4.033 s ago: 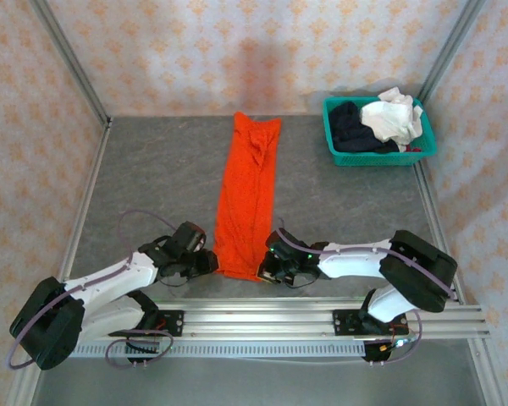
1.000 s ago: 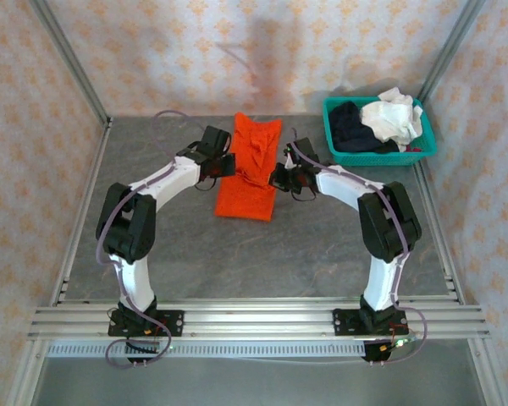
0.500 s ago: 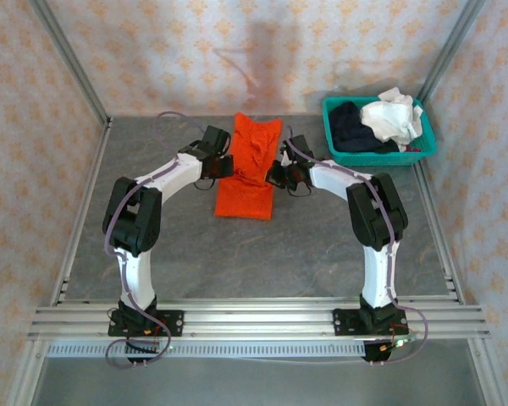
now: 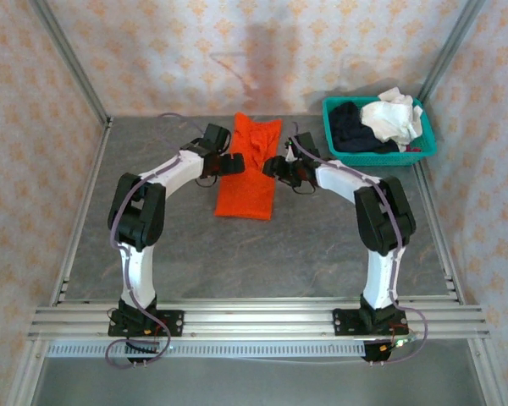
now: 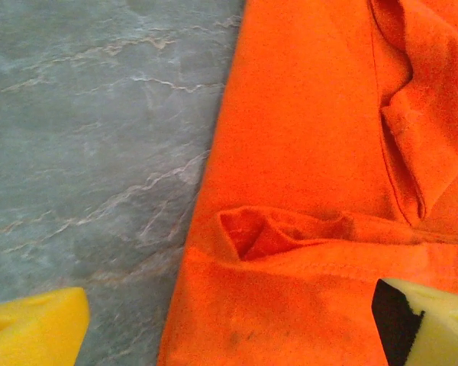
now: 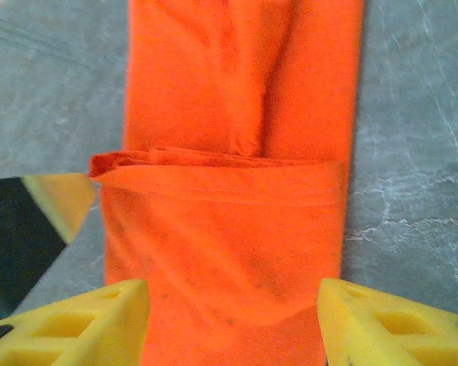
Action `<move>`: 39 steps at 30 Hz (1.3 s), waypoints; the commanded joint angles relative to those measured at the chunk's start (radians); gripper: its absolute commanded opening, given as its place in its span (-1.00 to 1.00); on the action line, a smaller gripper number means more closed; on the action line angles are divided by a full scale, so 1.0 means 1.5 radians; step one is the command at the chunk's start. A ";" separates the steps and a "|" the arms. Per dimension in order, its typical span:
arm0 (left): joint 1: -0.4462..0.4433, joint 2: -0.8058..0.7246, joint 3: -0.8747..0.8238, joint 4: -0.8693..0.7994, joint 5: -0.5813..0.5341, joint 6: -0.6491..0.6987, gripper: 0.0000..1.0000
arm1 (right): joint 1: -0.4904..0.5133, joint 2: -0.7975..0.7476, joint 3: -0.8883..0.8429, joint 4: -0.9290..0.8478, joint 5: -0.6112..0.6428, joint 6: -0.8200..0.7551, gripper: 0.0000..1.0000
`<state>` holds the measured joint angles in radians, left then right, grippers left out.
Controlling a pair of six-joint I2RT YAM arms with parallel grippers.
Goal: Fold and stack the t-shirts
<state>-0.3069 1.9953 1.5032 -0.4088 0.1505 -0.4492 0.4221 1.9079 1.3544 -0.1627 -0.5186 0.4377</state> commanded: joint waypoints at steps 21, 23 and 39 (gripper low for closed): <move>-0.047 -0.044 -0.245 0.162 0.152 -0.155 -0.53 | 0.044 0.211 0.186 -0.101 0.051 -0.029 -0.57; -0.064 -0.053 -0.273 0.170 0.152 -0.168 -0.54 | 0.044 0.204 0.168 -0.103 0.057 -0.037 -0.58; -0.157 -0.251 -0.439 0.158 0.074 -0.255 -0.47 | 0.058 -0.014 -0.160 -0.016 0.048 -0.003 -0.64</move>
<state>-0.5453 1.6787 0.8467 -0.0868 0.3328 -0.8177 0.5079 1.9327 1.1675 -0.1627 -0.4641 0.4084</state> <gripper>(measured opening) 0.260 0.181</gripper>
